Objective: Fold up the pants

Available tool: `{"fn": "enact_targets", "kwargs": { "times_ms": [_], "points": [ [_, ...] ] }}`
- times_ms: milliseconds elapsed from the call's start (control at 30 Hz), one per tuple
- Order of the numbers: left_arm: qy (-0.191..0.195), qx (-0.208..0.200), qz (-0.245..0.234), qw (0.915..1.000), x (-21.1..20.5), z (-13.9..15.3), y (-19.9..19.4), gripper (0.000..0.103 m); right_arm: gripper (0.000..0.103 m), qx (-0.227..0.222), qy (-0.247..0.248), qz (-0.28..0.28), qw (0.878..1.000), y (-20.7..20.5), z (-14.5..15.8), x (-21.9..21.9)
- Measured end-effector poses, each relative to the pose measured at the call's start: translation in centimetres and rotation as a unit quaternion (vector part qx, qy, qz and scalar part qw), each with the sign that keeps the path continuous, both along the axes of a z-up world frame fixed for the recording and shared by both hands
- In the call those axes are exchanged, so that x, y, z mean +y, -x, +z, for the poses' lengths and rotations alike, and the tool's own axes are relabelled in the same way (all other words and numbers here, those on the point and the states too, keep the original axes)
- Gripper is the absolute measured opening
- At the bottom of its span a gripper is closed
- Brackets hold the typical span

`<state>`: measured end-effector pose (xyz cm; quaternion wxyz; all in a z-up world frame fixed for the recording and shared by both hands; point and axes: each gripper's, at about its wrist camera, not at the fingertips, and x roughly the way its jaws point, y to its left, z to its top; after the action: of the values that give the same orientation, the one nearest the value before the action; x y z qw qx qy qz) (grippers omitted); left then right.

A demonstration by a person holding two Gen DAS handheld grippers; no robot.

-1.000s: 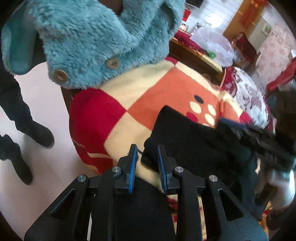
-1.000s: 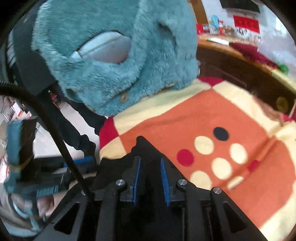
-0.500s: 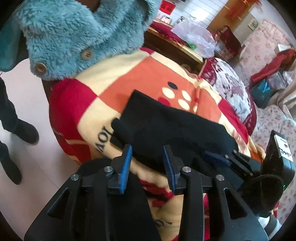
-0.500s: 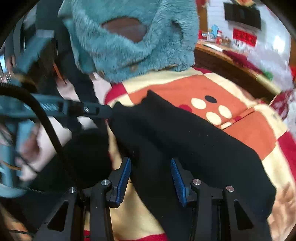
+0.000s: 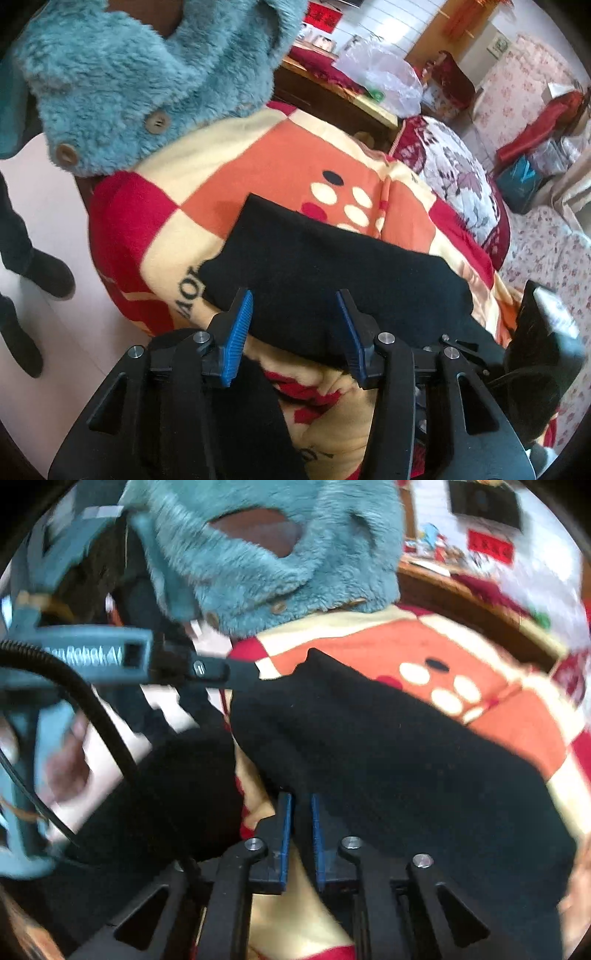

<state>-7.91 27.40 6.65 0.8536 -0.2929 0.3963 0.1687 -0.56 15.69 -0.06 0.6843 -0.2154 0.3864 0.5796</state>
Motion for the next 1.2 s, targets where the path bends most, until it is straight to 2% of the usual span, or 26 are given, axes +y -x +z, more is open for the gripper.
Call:
{"fn": "enact_targets", "kwargs": {
  "times_ms": [100, 133, 200, 367, 467, 567, 700, 833, 933, 967, 1033, 1100, 1200],
  "points": [
    [-0.018, 0.021, -0.018, 0.9995, -0.8, -1.1, -1.1, 0.045, 0.038, 0.084, -0.035, -0.014, 0.996, -1.1, 0.7, -1.3],
    [-0.027, 0.032, -0.027, 0.9988, -1.1, -1.7, -1.6, 0.047, 0.039, 0.095, -0.044, -0.020, 0.994, -1.3, 1.2, -1.9],
    [-0.044, 0.056, -0.035, 0.9968, -1.5, -2.8, -2.4, 0.047, 0.039, 0.099, -0.055, -0.037, 0.993, -1.6, 2.1, -3.5],
    [-0.051, 0.062, -0.036, 0.9961, -1.5, -2.7, -2.2, 0.049, 0.039, 0.088, -0.066, -0.090, 0.990, -3.5, 3.5, -7.5],
    [-0.038, 0.039, -0.039, 0.9977, -1.6, -1.6, -1.5, 0.049, 0.039, 0.065, -0.061, -0.139, 0.986, -5.0, 3.8, -10.4],
    [-0.032, 0.018, -0.052, 0.9979, -2.4, -0.4, -1.4, 0.049, 0.040, 0.061, -0.063, -0.195, 0.977, -7.6, 4.0, -13.0],
    [-0.030, -0.002, -0.089, 0.9956, -4.4, 0.9, -2.4, 0.049, 0.040, 0.087, -0.080, -0.244, 0.963, -11.1, 3.7, -15.2],
    [-0.036, 0.007, -0.129, 0.9909, -6.7, 0.8, -4.6, 0.049, 0.040, 0.146, -0.076, -0.254, 0.953, -14.1, 2.3, -14.8],
    [-0.050, 0.024, -0.152, 0.9869, -8.0, -0.3, -6.3, 0.049, 0.040, 0.225, -0.097, -0.228, 0.942, -15.6, 1.0, -14.0],
    [-0.051, 0.030, -0.154, 0.9862, -8.2, -0.6, -6.6, 0.049, 0.040, 0.235, -0.093, -0.224, 0.941, -15.8, 0.6, -13.5],
    [-0.049, 0.039, -0.154, 0.9861, -8.4, -1.3, -7.1, 0.049, 0.040, 0.248, -0.091, -0.213, 0.941, -16.3, -0.1, -12.4],
    [-0.053, 0.039, -0.153, 0.9861, -8.4, -1.4, -7.3, 0.049, 0.040, 0.265, -0.110, -0.206, 0.936, -16.5, -0.4, -11.9],
    [-0.055, 0.036, -0.152, 0.9862, -8.4, -1.4, -7.3, 0.049, 0.023, 0.231, -0.128, -0.216, 0.940, -16.5, 0.2, -11.4]
  ]
}}
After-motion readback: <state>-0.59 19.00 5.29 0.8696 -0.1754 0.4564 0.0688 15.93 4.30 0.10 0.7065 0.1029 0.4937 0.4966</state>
